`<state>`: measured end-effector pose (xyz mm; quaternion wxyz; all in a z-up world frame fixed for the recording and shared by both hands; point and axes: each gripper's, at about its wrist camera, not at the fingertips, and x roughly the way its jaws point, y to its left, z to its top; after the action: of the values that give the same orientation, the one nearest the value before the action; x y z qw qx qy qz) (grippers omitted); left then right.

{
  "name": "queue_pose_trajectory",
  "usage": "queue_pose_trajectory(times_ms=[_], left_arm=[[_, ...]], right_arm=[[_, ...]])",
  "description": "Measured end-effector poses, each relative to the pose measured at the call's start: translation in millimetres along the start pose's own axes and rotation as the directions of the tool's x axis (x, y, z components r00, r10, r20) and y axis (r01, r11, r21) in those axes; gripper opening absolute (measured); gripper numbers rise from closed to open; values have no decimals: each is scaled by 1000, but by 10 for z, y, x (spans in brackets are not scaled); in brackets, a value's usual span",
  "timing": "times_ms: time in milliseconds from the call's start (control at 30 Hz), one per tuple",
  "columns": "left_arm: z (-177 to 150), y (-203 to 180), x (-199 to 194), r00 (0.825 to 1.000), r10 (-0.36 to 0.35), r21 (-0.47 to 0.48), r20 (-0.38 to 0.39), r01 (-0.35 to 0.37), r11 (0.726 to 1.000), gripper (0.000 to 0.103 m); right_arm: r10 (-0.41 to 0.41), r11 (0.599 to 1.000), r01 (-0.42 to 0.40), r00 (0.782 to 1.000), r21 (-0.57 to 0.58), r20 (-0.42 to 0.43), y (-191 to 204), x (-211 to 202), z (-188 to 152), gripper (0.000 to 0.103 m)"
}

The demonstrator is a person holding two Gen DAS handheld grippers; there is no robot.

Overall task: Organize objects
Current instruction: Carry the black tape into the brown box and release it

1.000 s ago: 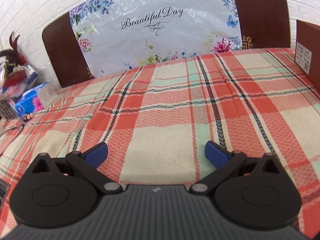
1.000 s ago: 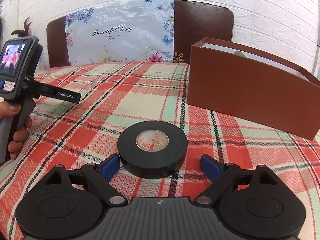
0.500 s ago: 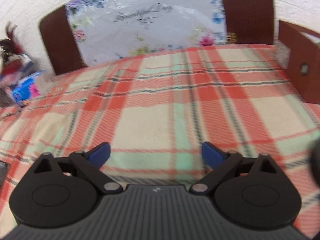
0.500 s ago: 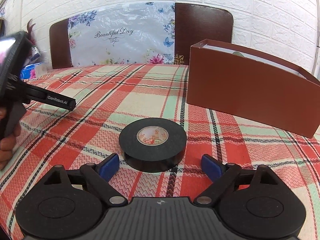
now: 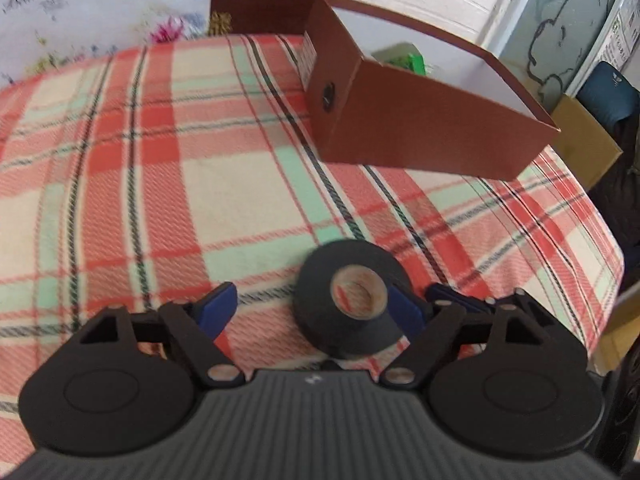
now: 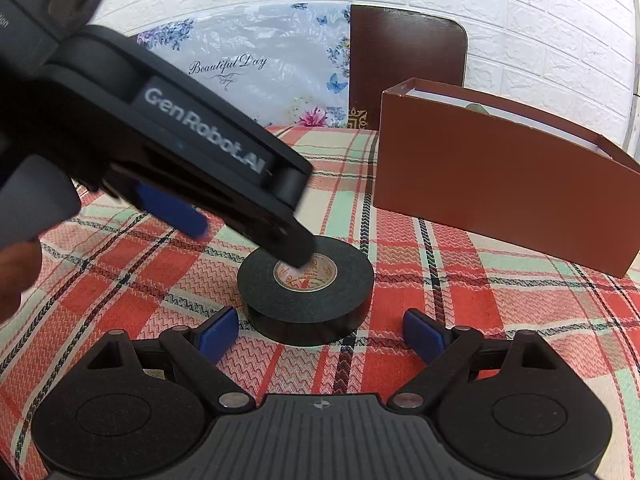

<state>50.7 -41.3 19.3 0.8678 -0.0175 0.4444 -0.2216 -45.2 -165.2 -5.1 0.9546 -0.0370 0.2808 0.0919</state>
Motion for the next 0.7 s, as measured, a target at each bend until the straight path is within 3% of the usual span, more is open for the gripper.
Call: queue_pose_trajectory(times_ms=[33,133,167,200,300,400,500,700], left_arm=[[-7,-2,38,1000,10,5,-14,-10,1000,74],[-19,60,83,1000,0,-30,-24,-1,1000,69],[-8,63,95,999,23,-30,-27,-24,999,56],[4,64,107,999,21,-29,-27,-22,999,52],[46,24,154,999,-17,-36,-46,15,999,30],[108,-98,128,999,32,-9,-33,-32,999,30],[256,-221,-37,1000,8,19,23,-9,1000,30],[913,-687,-204,986,-54,115,160,36,993,30]], right_arm=[[-1,1000,1,1000,-1,-1,6,4,3,88],[3,1000,-3,1000,-1,-14,3,29,30,89],[7,1000,-7,1000,2,-19,-4,42,48,89],[9,1000,-9,1000,2,-24,-8,59,69,89],[37,999,-38,999,-39,-31,28,112,141,73],[12,999,-12,1000,-42,-4,44,89,193,72],[-17,1000,19,996,-25,84,-69,-59,291,73],[-159,986,168,949,-8,272,-507,-243,763,73]])
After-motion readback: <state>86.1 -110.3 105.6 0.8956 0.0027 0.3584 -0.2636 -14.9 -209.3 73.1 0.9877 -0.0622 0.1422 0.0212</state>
